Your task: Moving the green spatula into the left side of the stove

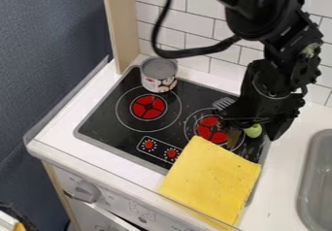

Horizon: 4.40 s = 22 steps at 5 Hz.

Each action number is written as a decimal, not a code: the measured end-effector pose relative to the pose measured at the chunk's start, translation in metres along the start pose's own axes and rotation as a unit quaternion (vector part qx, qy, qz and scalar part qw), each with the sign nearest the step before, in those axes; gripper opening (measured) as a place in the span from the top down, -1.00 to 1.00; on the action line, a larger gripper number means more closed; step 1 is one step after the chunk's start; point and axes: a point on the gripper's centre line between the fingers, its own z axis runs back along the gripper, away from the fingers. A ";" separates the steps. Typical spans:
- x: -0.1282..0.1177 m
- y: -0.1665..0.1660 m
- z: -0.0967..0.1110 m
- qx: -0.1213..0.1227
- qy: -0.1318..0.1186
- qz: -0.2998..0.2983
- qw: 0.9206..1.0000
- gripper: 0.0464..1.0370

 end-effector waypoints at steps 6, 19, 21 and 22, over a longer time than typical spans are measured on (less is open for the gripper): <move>0.029 -0.018 -0.048 0.018 0.027 0.027 0.999 -0.27; 0.089 0.201 -0.044 0.004 0.034 -0.311 0.950 0.21; 0.089 0.200 -0.050 0.002 0.042 -0.329 0.943 -0.06; 0.087 0.201 -0.048 0.004 0.051 -0.321 0.946 -0.67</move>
